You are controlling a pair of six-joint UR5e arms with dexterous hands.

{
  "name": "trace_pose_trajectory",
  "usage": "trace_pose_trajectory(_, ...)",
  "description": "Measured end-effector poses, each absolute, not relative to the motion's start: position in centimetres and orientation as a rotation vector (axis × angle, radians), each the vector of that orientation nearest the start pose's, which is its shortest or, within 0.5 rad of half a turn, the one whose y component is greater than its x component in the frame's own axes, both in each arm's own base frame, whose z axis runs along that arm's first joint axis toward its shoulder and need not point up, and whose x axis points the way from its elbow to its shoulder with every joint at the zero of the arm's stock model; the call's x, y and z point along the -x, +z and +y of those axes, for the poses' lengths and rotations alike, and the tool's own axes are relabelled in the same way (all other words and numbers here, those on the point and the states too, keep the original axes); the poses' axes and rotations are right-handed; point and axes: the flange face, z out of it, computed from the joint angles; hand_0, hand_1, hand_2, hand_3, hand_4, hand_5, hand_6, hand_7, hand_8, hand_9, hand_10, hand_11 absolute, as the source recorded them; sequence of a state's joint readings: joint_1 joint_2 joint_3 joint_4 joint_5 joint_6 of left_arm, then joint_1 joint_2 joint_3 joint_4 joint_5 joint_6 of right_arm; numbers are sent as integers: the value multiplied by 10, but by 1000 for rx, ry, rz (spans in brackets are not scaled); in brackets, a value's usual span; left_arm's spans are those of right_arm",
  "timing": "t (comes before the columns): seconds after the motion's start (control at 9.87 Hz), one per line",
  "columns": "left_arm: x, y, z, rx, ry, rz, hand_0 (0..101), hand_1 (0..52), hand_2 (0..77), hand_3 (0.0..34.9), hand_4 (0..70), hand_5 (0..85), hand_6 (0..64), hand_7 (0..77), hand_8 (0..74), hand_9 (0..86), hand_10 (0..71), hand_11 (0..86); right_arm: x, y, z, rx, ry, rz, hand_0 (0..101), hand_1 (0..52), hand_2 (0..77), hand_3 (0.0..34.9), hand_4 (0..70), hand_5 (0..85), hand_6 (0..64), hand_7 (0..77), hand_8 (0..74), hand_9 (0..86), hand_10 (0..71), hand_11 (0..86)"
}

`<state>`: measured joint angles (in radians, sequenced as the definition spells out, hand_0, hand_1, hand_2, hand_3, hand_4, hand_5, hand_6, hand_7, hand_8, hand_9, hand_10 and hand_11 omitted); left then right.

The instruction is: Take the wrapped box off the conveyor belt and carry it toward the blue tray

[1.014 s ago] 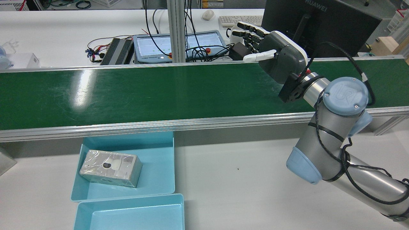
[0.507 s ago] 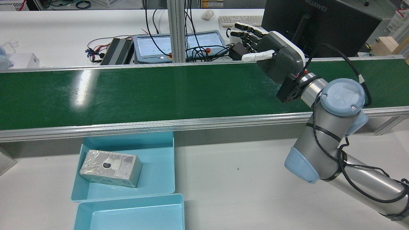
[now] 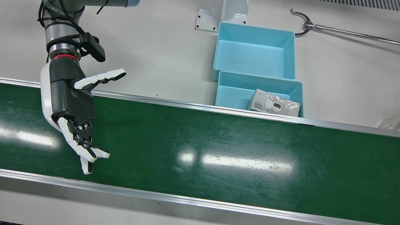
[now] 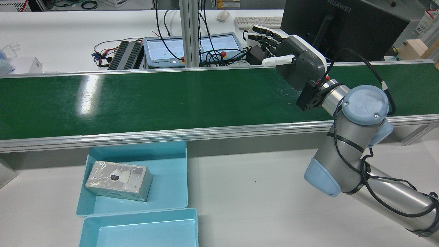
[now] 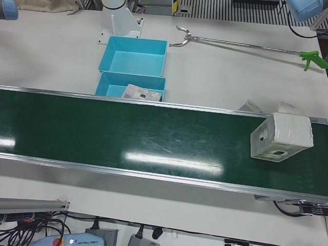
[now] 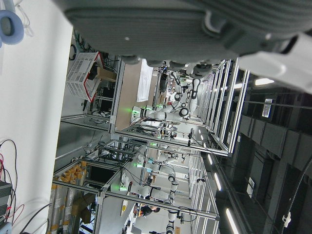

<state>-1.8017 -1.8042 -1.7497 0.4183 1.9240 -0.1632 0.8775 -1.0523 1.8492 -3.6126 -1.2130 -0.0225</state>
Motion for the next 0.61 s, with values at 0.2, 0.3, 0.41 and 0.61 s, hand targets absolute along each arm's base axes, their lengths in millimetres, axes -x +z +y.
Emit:
trace_pose_trajectory(0.2,222,519,-513,321,-2249,2214,0,0,11,0,0,11,5,5,5,0,5,5,257,315,-573,-543,-1926,2588,474,120,60,1,109,147,82,224,44,49,0,11)
trace_pose_trajectory(0.3,222,519,-513,321,-2249,2214,0,0,11,0,0,11,5,5,5,0,5,5,257,315,-573,-542,-1926,2588,474,120,60,2,109,147,82,235,44,49,0,11)
trace_pose_trajectory(0.41,222,519,-513,321,-2249,2214,0,0,11,0,0,11,5,5,5,0,0,5,257,315,-573,-541,-1926,2587,474,120,60,2,109,147,82,235,44,49,0,11)
trace_pose_trajectory(0.61,222,519,-513,321,-2249,2214,0,0,11,0,0,11,5,5,5,0,0,5,257,316,-573,-540,-1927,2587,473,120,60,1,109,147,82,235,55,49,0,11)
